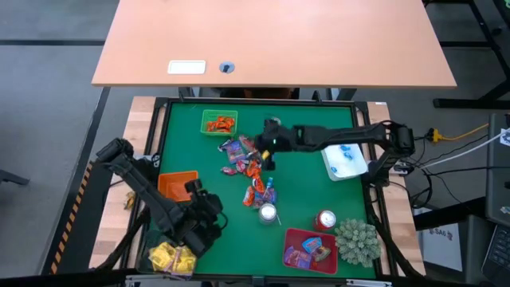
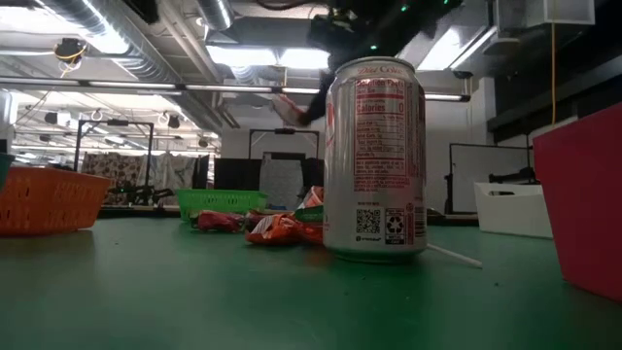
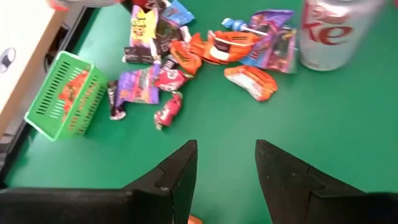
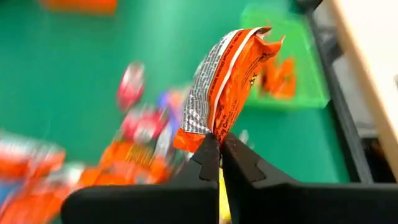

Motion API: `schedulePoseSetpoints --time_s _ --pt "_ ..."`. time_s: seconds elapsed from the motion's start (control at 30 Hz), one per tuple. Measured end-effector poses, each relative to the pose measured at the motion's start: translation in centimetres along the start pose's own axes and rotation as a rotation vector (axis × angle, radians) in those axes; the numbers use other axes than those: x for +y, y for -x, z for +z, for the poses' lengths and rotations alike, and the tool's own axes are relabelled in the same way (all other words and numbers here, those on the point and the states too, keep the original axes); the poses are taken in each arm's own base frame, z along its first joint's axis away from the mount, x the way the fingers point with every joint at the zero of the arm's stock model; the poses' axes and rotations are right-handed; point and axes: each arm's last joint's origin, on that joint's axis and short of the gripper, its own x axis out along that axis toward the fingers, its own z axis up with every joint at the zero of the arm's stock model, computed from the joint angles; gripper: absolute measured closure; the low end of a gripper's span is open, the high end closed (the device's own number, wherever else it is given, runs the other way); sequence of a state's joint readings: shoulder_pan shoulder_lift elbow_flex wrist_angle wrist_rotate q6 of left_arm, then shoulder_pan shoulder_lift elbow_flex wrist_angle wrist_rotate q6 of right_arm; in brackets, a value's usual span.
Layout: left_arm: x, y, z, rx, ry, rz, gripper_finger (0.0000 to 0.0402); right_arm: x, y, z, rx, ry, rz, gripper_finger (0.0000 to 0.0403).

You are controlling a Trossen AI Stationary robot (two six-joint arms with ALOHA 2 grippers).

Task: Sort candy
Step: Put the orange chocolate into the green bin

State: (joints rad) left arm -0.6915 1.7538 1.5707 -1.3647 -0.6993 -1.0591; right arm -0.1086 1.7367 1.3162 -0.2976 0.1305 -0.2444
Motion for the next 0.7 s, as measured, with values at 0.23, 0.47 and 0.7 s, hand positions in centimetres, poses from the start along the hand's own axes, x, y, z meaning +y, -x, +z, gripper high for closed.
schedulePoseSetpoints --time_s 0.23,0.47,0.7 --pt "1.1 -1.6 1.5 0.024 0.008 0.044 0.025 -4.8 -2.0 0.3 -0.224 -0.088 -0.002 0.0402" --pt "2.1 -2.8 2.6 0.044 0.052 0.079 0.025 -7.3 -6.0 -1.0 -0.338 -0.12 -0.078 0.0402" --pt "2.5 -3.3 3.1 0.056 0.078 0.084 0.025 -7.7 -9.3 -2.0 -0.441 -0.127 -0.125 0.0402"
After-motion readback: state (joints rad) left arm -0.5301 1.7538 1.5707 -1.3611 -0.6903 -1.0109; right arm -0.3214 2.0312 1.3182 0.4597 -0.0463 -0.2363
